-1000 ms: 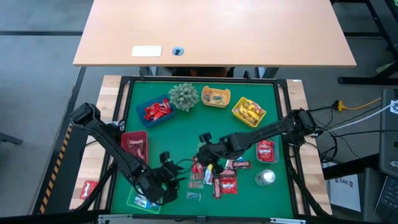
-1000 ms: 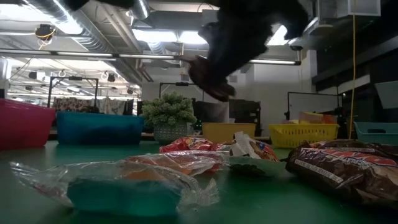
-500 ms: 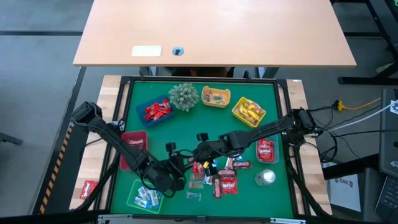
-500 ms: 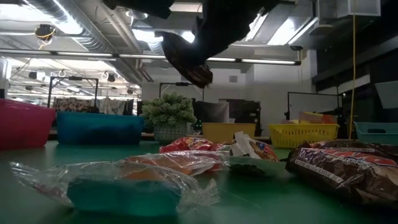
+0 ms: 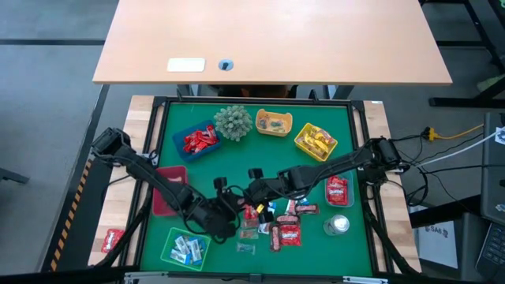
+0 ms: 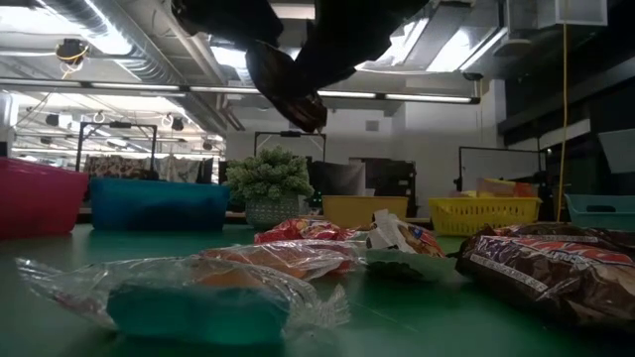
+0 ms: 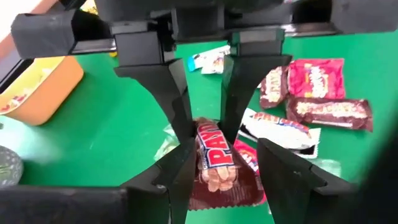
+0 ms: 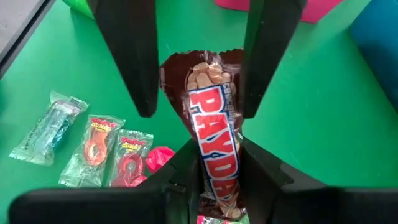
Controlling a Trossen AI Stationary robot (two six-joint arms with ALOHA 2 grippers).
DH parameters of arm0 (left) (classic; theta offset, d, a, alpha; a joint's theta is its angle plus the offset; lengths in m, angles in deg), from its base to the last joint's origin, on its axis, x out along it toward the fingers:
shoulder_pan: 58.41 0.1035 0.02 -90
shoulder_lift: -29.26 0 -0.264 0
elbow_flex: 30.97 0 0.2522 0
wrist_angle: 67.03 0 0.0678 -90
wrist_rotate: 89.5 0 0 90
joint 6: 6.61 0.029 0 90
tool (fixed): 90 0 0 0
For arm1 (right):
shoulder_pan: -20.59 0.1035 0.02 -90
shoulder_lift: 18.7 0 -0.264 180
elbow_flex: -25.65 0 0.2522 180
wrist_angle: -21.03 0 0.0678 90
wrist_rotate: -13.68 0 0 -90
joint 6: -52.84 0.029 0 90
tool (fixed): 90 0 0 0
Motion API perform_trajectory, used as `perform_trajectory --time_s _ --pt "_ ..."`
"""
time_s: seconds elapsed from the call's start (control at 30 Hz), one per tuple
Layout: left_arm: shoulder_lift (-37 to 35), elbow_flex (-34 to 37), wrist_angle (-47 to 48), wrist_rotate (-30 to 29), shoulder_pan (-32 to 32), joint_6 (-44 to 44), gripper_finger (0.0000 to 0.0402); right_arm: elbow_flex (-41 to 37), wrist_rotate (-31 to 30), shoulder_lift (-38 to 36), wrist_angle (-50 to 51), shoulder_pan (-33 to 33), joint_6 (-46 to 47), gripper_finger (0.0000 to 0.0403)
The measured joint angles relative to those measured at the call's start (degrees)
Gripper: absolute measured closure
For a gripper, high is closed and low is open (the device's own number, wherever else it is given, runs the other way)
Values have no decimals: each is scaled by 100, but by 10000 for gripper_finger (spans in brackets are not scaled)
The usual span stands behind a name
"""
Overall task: Sort candy
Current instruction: Put the brown chocolate into the red bin
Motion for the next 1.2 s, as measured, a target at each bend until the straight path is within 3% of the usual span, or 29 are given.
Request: perform_trajectory --time_s 0.33,1.2 --pt "-2 -4 367 549 146 -4 243 0 2 0 6 0 313 313" --pt "2 -2 383 498 247 7 243 4 1 0 335 0 809 313"
